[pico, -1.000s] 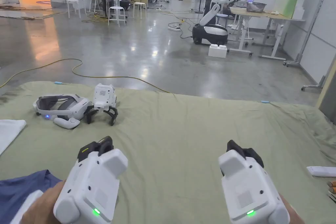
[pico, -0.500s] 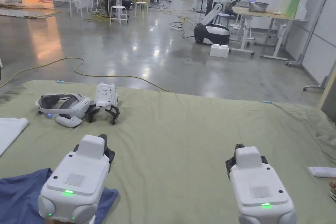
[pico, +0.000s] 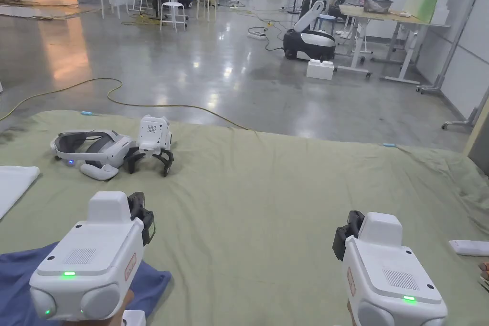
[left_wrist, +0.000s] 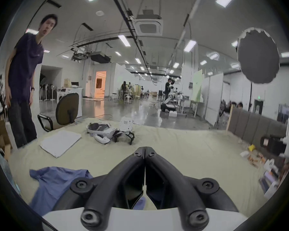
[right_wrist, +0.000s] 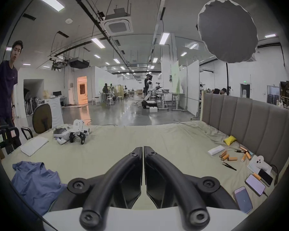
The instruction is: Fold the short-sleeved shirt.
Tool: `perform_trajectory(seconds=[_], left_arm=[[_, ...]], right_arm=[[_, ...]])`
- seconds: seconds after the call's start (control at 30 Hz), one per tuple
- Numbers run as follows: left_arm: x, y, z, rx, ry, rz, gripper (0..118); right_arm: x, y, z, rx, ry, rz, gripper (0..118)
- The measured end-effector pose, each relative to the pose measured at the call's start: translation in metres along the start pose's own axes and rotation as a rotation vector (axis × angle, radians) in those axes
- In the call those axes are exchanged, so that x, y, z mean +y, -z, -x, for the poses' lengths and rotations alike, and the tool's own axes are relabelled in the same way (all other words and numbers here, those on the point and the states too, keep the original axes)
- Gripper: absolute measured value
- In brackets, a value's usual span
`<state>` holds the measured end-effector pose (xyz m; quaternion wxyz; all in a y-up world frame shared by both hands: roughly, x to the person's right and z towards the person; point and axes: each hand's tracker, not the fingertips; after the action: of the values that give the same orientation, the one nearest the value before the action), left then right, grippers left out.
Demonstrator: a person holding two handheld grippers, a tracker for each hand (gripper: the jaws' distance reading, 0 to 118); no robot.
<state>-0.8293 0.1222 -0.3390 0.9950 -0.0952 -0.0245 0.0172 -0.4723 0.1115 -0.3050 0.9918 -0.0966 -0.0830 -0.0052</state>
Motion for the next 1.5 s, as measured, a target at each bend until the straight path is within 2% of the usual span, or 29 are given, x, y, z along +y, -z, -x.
perform_trajectory(seconds=[0.07, 0.27, 0.53, 0.57, 0.63, 0.7, 0.73, 0.77, 0.8, 0.83, 0.87, 0.93, 1.0, 1.07, 1.13, 1.17, 1.23, 1.33, 1.37, 1.43, 1.5], left_arm=[[-0.005, -0.001, 0.008, -0.001, 0.000, 0.021, 0], [-0.032, -0.015, 0.074, 0.029, -0.119, 0.247, 0], [-0.079, -0.017, 0.186, 0.152, -0.028, 0.539, 0], [-0.082, -0.014, 0.196, 0.160, -0.023, 0.555, 3], [-0.087, -0.007, 0.215, 0.160, -0.030, 0.621, 13], [-0.091, 0.003, 0.230, 0.148, -0.066, 0.653, 32], [-0.095, 0.011, 0.237, 0.133, -0.081, 0.680, 45], [-0.099, 0.016, 0.241, 0.126, -0.091, 0.694, 68], [-0.104, 0.024, 0.244, 0.135, -0.102, 0.723, 82], [-0.110, 0.032, 0.246, 0.141, -0.105, 0.759, 90], [-0.119, 0.040, 0.248, 0.122, -0.116, 0.787, 93], [-0.135, 0.050, 0.245, 0.086, -0.129, 0.831, 94], [-0.156, 0.062, 0.243, 0.041, -0.147, 0.916, 94], [-0.182, 0.070, 0.234, 0.066, -0.074, 1.047, 91], [-0.179, 0.060, 0.218, 0.093, 0.037, 0.911, 91], [-0.179, 0.060, 0.213, 0.110, 0.034, 0.933, 86], [-0.176, 0.055, 0.207, 0.113, 0.014, 0.903, 71], [-0.176, 0.052, 0.199, 0.111, 0.019, 0.862, 21], [-0.178, 0.052, 0.196, 0.104, 0.046, 0.854, 0], [-0.181, 0.049, 0.192, 0.106, 0.093, 0.849, 0], [-0.180, 0.048, 0.194, 0.111, 0.082, 0.844, 0]], right_arm=[[-0.003, 0.000, 0.004, 0.003, 0.001, -0.001, 1], [-0.017, 0.004, 0.017, 0.035, -0.049, 0.052, 1], [-0.043, 0.015, 0.034, 0.083, -0.087, 0.133, 1], [-0.046, 0.017, 0.035, 0.087, -0.091, 0.144, 1], [-0.052, 0.020, 0.040, 0.096, -0.098, 0.161, 1], [-0.056, 0.022, 0.043, 0.102, -0.106, 0.173, 1], [-0.057, 0.022, 0.045, 0.107, -0.109, 0.181, 1], [-0.059, 0.023, 0.046, 0.110, -0.112, 0.187, 1], [-0.060, 0.024, 0.048, 0.112, -0.114, 0.191, 1], [-0.062, 0.024, 0.048, 0.114, -0.117, 0.194, 1], [-0.064, 0.025, 0.049, 0.116, -0.123, 0.200, 1], [-0.066, 0.025, 0.051, 0.114, -0.132, 0.206, 1], [-0.066, 0.024, 0.050, 0.113, -0.137, 0.214, 1], [-0.067, 0.024, 0.051, 0.108, -0.138, 0.223, 1], [-0.069, 0.023, 0.050, 0.105, -0.142, 0.224, 1], [-0.069, 0.023, 0.050, 0.101, -0.145, 0.223, 1], [-0.070, 0.021, 0.050, 0.098, -0.145, 0.222, 1], [-0.072, 0.022, 0.053, 0.099, -0.149, 0.229, 1], [-0.073, 0.022, 0.055, 0.100, -0.152, 0.231, 1], [-0.074, 0.021, 0.057, 0.107, -0.153, 0.237, 1], [-0.076, 0.020, 0.059, 0.117, -0.157, 0.239, 1]])
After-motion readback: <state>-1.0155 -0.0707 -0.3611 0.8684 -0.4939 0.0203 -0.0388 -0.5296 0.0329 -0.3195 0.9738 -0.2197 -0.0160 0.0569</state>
